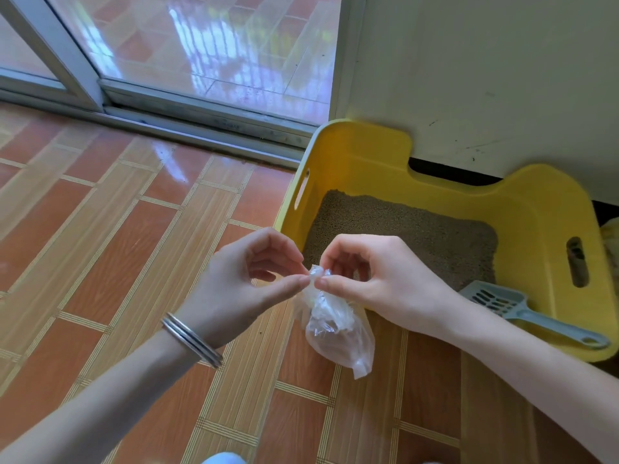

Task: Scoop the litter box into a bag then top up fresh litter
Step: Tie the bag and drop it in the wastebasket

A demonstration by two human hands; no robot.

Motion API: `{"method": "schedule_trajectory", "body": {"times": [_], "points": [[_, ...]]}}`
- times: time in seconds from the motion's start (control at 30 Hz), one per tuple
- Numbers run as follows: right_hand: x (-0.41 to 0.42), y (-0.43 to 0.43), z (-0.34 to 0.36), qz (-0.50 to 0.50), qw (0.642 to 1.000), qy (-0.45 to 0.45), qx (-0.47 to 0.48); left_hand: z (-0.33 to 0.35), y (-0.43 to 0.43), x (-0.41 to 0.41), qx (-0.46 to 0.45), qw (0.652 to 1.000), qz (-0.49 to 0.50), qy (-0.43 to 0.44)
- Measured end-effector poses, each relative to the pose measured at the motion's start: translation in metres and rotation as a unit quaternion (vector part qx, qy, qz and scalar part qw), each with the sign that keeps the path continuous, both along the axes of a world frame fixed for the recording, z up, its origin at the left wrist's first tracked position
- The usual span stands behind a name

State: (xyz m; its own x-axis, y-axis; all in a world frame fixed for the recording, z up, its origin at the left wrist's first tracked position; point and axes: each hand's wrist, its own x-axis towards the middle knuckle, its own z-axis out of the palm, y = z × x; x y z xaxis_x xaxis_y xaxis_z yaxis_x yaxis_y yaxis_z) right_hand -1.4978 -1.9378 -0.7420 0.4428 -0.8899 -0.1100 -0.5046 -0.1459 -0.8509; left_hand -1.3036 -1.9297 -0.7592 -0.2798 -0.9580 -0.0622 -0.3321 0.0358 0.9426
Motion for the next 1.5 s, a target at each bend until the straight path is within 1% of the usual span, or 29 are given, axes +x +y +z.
{"method": "schedule_trajectory", "body": {"times": [0.03, 0.07, 0.13, 0.17, 0.23, 0.3, 0.43, 0.5, 0.57, 0.7, 0.83, 0.9, 1.0, 1.17, 1.3, 1.5], "points": [[0.003, -0.002, -0.002, 0.003, 1.0, 0.004, -0.003, -0.002, 0.0, 0.006, -0.028, 0.998, -0.006, -0.05], [0.006, -0.004, -0.004, 0.006, 1.0, 0.01, -0.004, -0.005, 0.0, 0.013, -0.075, 0.99, -0.009, -0.122], [0.013, -0.009, -0.005, 0.02, 0.999, 0.03, -0.007, -0.009, 0.003, 0.027, -0.168, 0.944, -0.003, -0.284], [0.016, -0.012, -0.004, 0.025, 0.999, 0.041, -0.009, -0.011, 0.004, 0.033, -0.186, 0.922, 0.003, -0.34], [0.023, -0.02, 0.006, 0.028, 0.998, 0.059, -0.005, -0.007, 0.007, 0.045, -0.17, 0.898, 0.011, -0.406], [0.03, -0.028, 0.019, 0.032, 0.997, 0.073, 0.007, 0.003, 0.014, 0.055, -0.127, 0.879, 0.011, -0.458], [0.049, -0.039, 0.062, 0.058, 0.991, 0.119, 0.027, 0.052, 0.033, 0.068, -0.042, 0.834, -0.009, -0.551], [0.058, -0.041, 0.096, 0.075, 0.986, 0.149, 0.017, 0.09, 0.039, 0.074, -0.014, 0.827, -0.013, -0.563], [0.067, -0.04, 0.138, 0.102, 0.98, 0.169, -0.008, 0.135, 0.042, 0.078, -0.013, 0.833, -0.007, -0.553], [0.086, -0.045, 0.242, 0.154, 0.972, 0.175, -0.039, 0.244, 0.046, 0.081, -0.071, 0.857, 0.017, -0.51], [0.106, -0.055, 0.357, 0.201, 0.961, 0.177, -0.07, 0.353, 0.051, 0.089, -0.095, 0.865, 0.047, -0.491], [0.117, -0.061, 0.413, 0.213, 0.958, 0.172, -0.084, 0.405, 0.053, 0.095, -0.095, 0.864, 0.075, -0.489], [0.134, -0.065, 0.494, 0.221, 0.96, 0.156, -0.073, 0.482, 0.062, 0.105, -0.081, 0.858, 0.107, -0.495], [0.16, -0.059, 0.613, 0.26, 0.952, 0.135, -0.084, 0.592, 0.082, 0.126, -0.066, 0.847, 0.151, -0.506], [0.187, -0.049, 0.68, 0.286, 0.945, 0.115, -0.113, 0.658, 0.098, 0.15, -0.068, 0.835, 0.194, -0.511], [0.233, -0.024, 0.735, 0.293, 0.939, 0.095, -0.154, 0.723, 0.133, 0.199, -0.081, 0.82, 0.256, -0.505]]}}
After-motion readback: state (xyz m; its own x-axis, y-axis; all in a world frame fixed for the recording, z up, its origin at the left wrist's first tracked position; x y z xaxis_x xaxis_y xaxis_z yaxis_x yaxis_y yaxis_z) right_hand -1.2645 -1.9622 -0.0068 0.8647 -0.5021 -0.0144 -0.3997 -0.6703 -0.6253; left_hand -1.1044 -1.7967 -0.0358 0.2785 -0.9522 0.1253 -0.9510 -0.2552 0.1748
